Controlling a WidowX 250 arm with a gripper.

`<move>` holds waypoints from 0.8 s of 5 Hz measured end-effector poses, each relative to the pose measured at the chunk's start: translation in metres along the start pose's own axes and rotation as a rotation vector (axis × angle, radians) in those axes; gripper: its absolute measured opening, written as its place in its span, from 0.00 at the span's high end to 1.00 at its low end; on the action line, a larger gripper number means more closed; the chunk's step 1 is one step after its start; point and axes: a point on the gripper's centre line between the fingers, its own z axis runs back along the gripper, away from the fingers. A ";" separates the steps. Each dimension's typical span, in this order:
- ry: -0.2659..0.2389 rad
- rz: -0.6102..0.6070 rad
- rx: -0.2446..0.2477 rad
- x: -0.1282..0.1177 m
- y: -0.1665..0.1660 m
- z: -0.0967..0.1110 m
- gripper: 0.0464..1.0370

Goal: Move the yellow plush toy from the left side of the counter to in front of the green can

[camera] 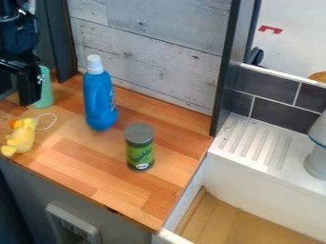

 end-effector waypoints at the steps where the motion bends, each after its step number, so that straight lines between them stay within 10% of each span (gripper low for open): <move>1: -0.010 0.107 0.002 0.003 0.023 -0.013 0.04; 4: 0.141 0.161 -0.065 0.007 0.026 -0.072 0.04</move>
